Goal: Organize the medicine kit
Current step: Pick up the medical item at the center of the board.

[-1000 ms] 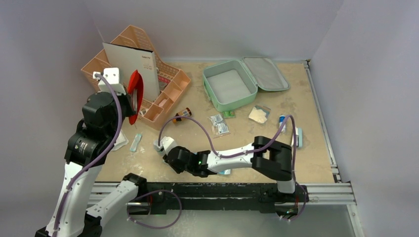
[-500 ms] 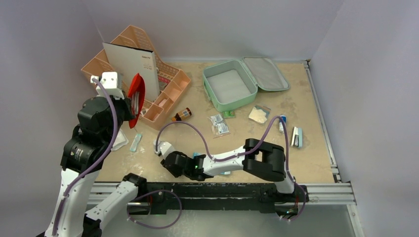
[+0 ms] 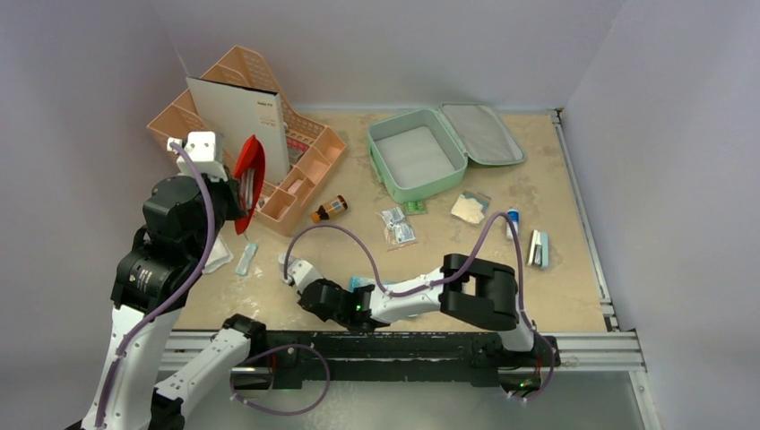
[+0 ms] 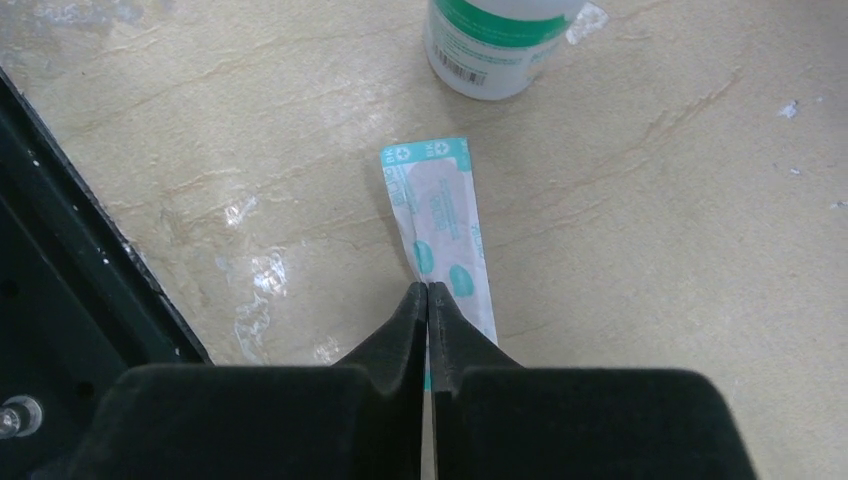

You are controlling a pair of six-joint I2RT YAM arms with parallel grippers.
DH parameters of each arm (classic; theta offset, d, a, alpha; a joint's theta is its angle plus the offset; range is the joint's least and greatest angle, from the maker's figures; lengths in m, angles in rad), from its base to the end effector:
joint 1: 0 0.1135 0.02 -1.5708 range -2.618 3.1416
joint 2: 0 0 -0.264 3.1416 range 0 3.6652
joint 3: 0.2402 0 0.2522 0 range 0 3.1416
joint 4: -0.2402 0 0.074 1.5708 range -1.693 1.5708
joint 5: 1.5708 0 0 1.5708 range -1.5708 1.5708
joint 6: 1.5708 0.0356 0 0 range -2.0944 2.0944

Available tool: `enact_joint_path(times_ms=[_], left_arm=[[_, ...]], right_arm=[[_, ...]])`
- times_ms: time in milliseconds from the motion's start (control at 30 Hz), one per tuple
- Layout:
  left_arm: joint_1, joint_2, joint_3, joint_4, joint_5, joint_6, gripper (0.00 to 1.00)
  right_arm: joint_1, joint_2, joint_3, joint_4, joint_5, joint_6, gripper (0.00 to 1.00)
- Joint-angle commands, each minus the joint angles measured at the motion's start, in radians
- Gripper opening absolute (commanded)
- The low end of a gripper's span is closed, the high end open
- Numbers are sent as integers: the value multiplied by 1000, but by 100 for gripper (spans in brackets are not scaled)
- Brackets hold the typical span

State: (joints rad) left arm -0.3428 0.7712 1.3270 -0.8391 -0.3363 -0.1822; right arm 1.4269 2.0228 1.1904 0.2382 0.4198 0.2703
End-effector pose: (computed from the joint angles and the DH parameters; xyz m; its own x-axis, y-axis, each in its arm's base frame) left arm 0.1080 -0.0261 0.4476 -0.2623 -0.0880 -0.9610 -0.0291 0.9961 -0.0832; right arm 0.0764 0.4263 0.1506 -0.3058 -0.4097 -0.8594 -0.8028 0.5962 0.0014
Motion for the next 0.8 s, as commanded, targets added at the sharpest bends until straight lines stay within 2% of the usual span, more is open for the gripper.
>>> enact_joint_path(times_ms=[0, 333, 567, 767], left_arm=[[1, -4, -23, 21, 40, -3, 0], [1, 14, -78, 35, 151, -42, 0], [1, 19, -144, 101, 275, -75, 0], [1, 47, -211, 163, 331, -109, 0]], right_arm=[[4, -81, -54, 41, 33, -6, 0], [-10, -258, -120, 6, 47, 22, 0], [-108, -422, -199, -24, -21, 153, 0], [-162, -541, -217, -93, 1, 322, 0]])
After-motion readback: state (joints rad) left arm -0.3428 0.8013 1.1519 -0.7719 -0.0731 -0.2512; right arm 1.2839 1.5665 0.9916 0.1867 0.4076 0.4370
